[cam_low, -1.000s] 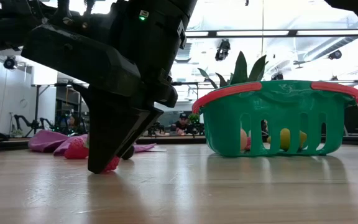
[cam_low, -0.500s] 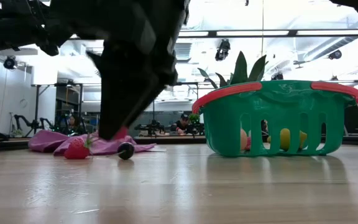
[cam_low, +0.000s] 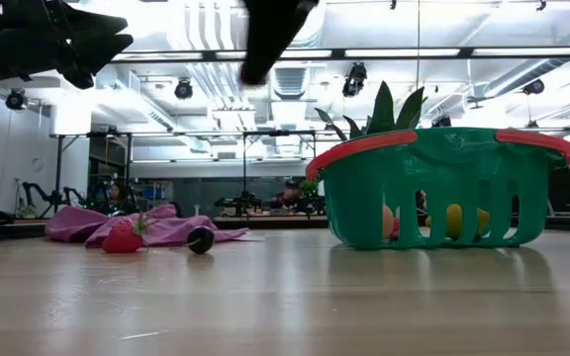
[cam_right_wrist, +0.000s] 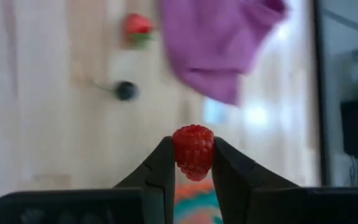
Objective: Pick and placing Produce into tupperware
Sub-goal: Put the raspberry into the green basket
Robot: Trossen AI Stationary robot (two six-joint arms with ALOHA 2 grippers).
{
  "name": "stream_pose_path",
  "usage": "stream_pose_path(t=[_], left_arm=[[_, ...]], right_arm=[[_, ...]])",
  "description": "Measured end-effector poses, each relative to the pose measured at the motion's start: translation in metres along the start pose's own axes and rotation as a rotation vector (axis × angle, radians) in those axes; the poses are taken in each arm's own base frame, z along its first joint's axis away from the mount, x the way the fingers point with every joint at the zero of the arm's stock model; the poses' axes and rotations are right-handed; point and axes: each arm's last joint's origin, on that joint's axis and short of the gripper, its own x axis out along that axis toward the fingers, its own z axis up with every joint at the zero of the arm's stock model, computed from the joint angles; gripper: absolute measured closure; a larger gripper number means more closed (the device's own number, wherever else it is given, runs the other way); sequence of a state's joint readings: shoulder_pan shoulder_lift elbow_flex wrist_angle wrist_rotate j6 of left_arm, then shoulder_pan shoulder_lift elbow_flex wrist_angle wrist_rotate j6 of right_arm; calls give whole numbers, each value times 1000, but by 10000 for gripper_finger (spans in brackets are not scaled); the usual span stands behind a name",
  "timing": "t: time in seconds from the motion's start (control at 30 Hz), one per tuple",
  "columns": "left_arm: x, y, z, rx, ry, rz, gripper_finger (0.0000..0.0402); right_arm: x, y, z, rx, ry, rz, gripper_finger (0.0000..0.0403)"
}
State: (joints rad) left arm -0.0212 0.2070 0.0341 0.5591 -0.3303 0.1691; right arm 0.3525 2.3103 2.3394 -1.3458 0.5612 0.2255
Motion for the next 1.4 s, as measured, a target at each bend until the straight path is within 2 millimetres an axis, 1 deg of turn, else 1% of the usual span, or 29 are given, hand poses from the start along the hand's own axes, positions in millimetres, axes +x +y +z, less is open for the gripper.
stream_pose_path(t=[0.07,0.2,0.4,0.5,0.63,0.77,0.93,1.07,1.2,1.33,1.4], left_arm=[[0,0,0,0,0,0,203],[0,0,0,0,1,-1,203],[0,0,0,-3,1,0,203],[0,0,0,-3,1,0,203],[0,0,0,-4,1,-1,203],[0,0,0,-4,2,0,203],[0,0,0,-4,2,0,203],[0,0,0,-4,2,0,203],[0,0,0,-4,2,-1,203],[0,0,0,-4,2,0,203],[0,0,0,-4,2,0,203]], right_arm=[[-19,-15,-4,29,-8,-14,332],[-56,-40,-9,63,-84,0,332],[-110,-69,-22,112,-208,34,332],[-130,-79,-30,136,-253,51,332],[-145,-83,-42,137,-271,65,332],[-147,-80,-54,149,-269,54,332],[-138,-73,-77,169,-230,27,332],[-124,-64,-98,179,-242,43,332],[-108,-58,-122,220,-306,94,330],[-88,-56,-151,321,-390,149,333],[-77,-57,-167,373,-406,178,333]])
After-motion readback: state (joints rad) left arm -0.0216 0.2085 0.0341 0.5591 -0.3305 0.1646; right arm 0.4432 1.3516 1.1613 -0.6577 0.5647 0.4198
